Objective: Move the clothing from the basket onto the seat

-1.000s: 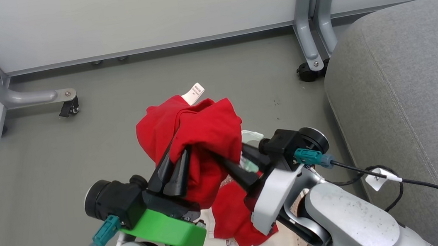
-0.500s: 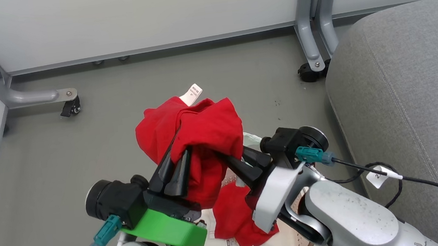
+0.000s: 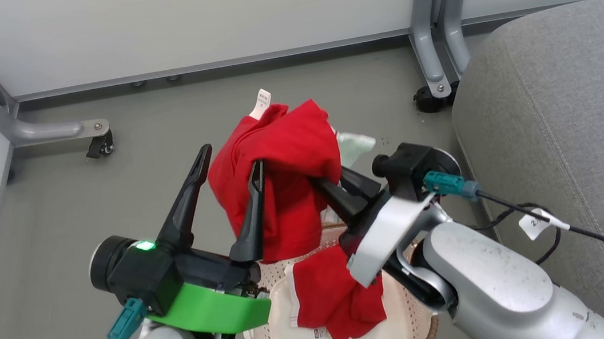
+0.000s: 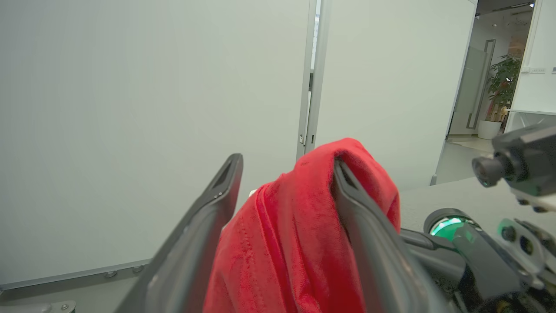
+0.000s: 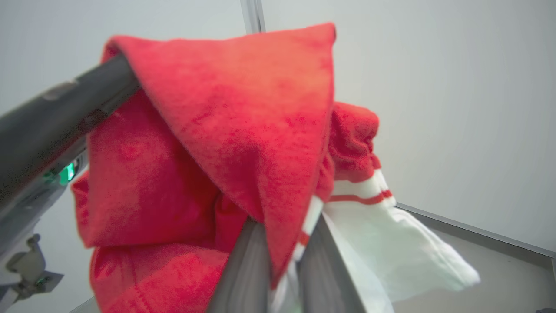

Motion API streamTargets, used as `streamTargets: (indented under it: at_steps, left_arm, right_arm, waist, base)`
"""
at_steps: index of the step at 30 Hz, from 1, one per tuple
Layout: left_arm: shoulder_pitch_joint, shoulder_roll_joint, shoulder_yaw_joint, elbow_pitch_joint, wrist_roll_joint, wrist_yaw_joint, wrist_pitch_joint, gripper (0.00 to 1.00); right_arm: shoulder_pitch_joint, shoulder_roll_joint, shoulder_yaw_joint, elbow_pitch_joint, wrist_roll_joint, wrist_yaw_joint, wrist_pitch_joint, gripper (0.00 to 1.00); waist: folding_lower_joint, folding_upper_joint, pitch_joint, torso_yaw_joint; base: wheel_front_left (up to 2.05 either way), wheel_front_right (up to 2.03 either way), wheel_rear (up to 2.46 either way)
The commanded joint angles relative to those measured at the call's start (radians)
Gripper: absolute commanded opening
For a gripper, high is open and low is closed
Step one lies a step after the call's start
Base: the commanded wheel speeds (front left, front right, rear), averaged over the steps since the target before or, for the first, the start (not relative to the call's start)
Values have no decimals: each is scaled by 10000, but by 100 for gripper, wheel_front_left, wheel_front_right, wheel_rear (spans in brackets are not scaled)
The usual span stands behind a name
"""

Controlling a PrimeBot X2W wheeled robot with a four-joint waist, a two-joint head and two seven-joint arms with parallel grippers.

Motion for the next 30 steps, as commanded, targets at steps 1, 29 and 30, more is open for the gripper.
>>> streamTargets:
  at_steps: [1,29,30]
  left_arm:
    - [100,81,70,-112,102,39,-72,100]
    - [2007,917,-994,521,747,-368,796,100]
    - [2031,918,-1010,554,739,-375,772,100]
  right_arm:
    - [-226,12,-100,27,6,1,-90,0]
    - [-271,-60,-1102,1031,-146,1,-466,0]
    - [-264,-73,-1111,1045,-141,1,-467,0]
  waist:
    - [0,0,-4,28]
    - [0,0,-274,428]
    - [0,0,-277,424]
  base:
    - [0,0,0]
    - [0,0,0]
    - [0,0,0]
